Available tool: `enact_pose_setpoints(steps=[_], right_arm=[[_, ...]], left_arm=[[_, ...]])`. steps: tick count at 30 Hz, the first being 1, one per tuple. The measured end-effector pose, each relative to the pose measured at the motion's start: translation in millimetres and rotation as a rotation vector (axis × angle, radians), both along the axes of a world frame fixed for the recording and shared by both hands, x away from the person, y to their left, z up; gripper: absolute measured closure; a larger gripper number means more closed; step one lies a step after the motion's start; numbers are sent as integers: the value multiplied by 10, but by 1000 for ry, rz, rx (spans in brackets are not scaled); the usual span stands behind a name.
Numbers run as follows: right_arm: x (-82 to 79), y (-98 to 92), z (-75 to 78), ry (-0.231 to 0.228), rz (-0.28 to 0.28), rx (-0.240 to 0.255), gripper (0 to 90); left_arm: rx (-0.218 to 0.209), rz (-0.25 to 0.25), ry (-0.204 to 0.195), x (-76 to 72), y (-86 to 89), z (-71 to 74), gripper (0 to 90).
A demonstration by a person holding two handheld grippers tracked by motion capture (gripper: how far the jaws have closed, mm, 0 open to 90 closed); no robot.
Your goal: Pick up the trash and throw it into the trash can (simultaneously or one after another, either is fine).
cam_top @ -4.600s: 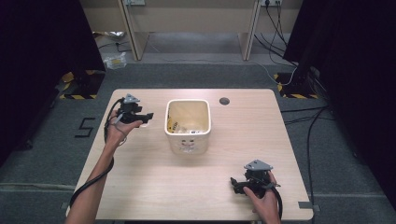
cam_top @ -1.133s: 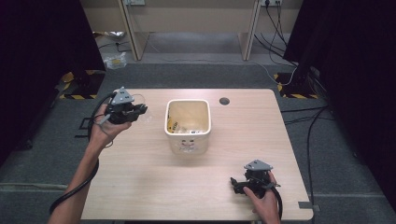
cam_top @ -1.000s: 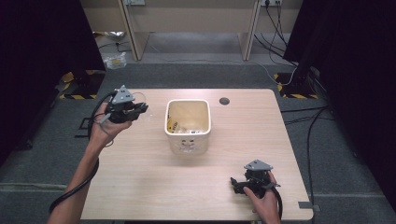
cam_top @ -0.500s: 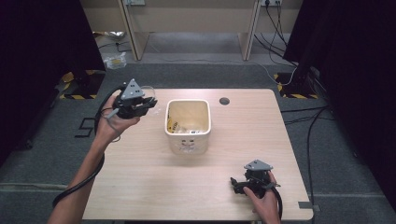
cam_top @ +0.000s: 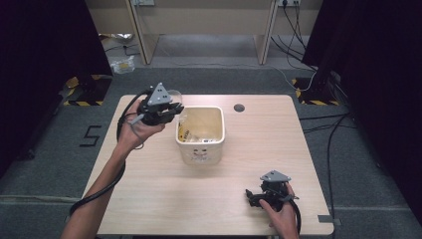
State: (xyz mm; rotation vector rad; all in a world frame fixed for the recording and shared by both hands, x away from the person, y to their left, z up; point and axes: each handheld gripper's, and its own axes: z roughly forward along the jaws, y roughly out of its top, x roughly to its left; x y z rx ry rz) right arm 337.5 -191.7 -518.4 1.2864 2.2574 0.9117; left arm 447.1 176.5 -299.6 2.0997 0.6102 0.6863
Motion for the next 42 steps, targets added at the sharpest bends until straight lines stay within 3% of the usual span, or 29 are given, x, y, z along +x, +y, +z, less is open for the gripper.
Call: enact_pose_setpoints(steps=[19, 42], right_arm=[[0, -1, 1, -1, 1, -2, 7], [0, -1, 0, -3, 1, -2, 7]], left_arm=[[25, -58, 39, 64, -381, -205, 812], [20, -81, 105, 166, -587, -421, 809]])
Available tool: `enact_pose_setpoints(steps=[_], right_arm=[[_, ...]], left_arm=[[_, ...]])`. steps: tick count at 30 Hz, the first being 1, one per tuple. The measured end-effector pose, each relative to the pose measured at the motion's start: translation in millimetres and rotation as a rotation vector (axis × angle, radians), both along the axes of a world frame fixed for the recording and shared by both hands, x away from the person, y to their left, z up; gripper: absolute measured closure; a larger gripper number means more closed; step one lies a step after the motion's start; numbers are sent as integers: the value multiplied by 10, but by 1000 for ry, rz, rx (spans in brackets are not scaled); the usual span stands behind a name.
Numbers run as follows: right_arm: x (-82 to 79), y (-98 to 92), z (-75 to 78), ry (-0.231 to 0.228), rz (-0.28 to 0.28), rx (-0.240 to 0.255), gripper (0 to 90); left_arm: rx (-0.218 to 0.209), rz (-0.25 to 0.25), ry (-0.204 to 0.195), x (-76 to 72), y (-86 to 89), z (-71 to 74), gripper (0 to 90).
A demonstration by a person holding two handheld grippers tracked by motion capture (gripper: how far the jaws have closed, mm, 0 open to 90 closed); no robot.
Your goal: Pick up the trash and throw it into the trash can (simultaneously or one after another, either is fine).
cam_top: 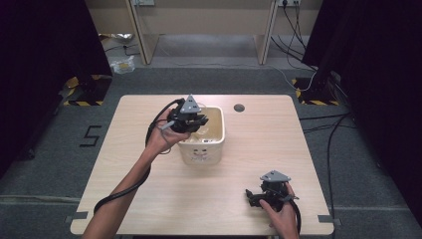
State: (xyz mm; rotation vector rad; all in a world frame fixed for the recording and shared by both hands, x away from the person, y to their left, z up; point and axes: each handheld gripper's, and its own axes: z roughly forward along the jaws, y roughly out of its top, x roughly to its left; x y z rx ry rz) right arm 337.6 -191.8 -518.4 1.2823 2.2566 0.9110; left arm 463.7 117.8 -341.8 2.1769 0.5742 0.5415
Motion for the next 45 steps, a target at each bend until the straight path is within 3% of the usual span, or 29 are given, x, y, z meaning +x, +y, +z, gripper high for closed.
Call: enact_pose_setpoints(steps=[12, 20, 25, 29, 45], right_arm=[[0, 1, -1, 1, -1, 1, 7], [0, 1, -1, 1, -1, 1, 7], [0, 0, -1, 1, 0, 1, 7], [0, 0, -1, 1, -1, 1, 7], [0, 1, -1, 1, -1, 1, 7]], left_arm=[[4, -1, 62, 85, -6, -146, 799], [-27, 17, 107, 164, 69, -215, 775], [-66, 35, 133, 173, 94, -211, 633], [-103, 62, 127, 164, 125, -157, 482], [-149, 107, 141, 131, 260, -80, 323]])
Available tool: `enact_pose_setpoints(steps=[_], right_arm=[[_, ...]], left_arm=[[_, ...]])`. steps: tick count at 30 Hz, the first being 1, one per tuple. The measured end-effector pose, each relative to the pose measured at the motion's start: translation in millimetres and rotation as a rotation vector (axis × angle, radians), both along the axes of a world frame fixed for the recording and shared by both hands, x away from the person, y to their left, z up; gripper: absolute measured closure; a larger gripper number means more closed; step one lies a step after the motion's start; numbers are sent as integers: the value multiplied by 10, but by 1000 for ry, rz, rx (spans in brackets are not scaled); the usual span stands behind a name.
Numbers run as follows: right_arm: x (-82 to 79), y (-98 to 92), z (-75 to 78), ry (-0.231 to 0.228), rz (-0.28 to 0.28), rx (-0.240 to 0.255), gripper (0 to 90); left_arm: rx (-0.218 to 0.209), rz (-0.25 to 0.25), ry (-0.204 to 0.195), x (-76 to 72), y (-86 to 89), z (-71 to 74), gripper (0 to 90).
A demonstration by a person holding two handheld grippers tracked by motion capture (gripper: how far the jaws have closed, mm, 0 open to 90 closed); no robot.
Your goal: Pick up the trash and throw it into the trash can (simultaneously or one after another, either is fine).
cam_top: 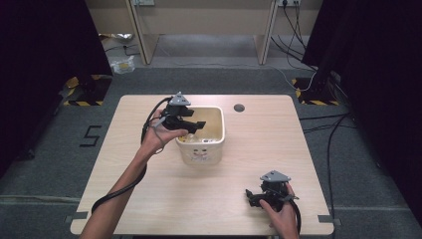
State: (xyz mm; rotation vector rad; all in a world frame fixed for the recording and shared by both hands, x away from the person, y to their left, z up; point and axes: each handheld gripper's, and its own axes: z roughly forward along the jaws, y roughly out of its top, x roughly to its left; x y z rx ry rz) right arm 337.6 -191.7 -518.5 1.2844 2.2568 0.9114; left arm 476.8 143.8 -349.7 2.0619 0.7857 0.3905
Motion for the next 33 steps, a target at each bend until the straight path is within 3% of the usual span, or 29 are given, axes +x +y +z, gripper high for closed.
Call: enact_pose_setpoints(steps=[19, 33], right_arm=[[0, -1, 0, -1, 0, -2, 7], [0, -1, 1, 1, 1, -3, 7]], left_arm=[[-50, 70, 1, -91, 370, 39, 211], [-88, 121, 2, -150, 734, 43, 205]])
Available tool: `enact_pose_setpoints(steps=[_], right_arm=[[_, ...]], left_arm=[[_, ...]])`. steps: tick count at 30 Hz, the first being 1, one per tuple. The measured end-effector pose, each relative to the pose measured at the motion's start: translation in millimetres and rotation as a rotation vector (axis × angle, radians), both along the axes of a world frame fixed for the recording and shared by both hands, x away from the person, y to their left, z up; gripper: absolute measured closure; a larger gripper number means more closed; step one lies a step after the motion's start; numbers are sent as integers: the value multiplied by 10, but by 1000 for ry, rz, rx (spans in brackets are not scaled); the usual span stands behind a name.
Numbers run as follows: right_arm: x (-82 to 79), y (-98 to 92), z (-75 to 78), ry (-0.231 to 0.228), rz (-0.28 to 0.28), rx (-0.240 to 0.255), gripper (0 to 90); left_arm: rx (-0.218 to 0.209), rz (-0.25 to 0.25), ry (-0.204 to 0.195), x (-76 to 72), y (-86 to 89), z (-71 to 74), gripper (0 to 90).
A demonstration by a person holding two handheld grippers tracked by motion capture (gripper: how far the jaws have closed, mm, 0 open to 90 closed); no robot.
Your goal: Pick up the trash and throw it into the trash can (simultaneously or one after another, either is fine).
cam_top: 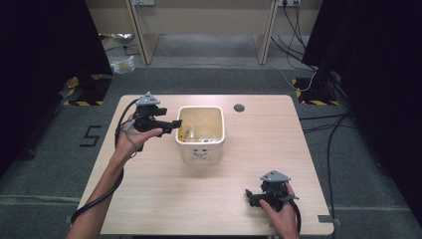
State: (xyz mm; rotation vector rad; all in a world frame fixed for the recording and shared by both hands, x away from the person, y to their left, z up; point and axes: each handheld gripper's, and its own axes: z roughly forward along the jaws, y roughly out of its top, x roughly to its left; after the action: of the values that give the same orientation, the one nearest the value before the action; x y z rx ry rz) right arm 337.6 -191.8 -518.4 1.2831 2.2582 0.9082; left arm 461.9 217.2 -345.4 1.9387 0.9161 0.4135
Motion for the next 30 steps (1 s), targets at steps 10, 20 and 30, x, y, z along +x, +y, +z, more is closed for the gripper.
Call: enact_pose_setpoints(steps=[10, 20, 30], right_arm=[[1, -1, -1, -1, 1, -1, 7], [0, 1, 0, 1, -1, 1, 7], [0, 1, 0, 1, -1, 1, 7]], left_arm=[[-11, 44, -3, -79, 264, -86, 206], [-22, 73, -13, -186, 447, -215, 207], [-13, 83, -19, -288, 501, -372, 218]])
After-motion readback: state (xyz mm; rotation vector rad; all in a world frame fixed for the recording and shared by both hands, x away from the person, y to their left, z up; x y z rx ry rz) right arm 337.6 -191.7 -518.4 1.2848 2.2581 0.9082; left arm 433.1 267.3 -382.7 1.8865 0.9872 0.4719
